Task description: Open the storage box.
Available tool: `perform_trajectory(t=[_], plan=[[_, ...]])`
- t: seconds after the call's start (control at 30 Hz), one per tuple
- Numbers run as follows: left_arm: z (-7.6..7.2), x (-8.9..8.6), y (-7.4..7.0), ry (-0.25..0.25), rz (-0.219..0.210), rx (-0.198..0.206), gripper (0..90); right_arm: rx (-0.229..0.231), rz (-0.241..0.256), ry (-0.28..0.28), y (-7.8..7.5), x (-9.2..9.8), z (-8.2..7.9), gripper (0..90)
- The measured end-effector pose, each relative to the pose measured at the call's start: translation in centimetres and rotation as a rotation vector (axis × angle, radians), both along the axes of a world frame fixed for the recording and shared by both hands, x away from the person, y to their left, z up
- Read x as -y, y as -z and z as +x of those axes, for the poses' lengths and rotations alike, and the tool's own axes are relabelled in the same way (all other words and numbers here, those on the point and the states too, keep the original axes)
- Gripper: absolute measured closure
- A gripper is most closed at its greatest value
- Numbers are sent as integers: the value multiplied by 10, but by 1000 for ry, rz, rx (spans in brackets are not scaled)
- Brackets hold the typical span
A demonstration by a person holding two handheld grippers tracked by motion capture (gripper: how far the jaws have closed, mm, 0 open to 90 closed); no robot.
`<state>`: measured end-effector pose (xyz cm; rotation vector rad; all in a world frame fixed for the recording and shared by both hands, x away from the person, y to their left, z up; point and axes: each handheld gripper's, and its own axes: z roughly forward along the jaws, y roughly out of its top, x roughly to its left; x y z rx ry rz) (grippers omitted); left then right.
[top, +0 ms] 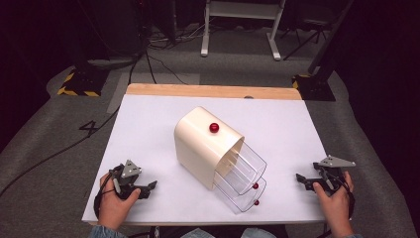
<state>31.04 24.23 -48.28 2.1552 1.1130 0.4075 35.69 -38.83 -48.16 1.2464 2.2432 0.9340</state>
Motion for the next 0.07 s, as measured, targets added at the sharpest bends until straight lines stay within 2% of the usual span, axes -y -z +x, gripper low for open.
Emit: perform_trajectory(t=[0.07], plan=[[0,0,0,1,2,-1,211,1,-1,0,0,0,0,100]])
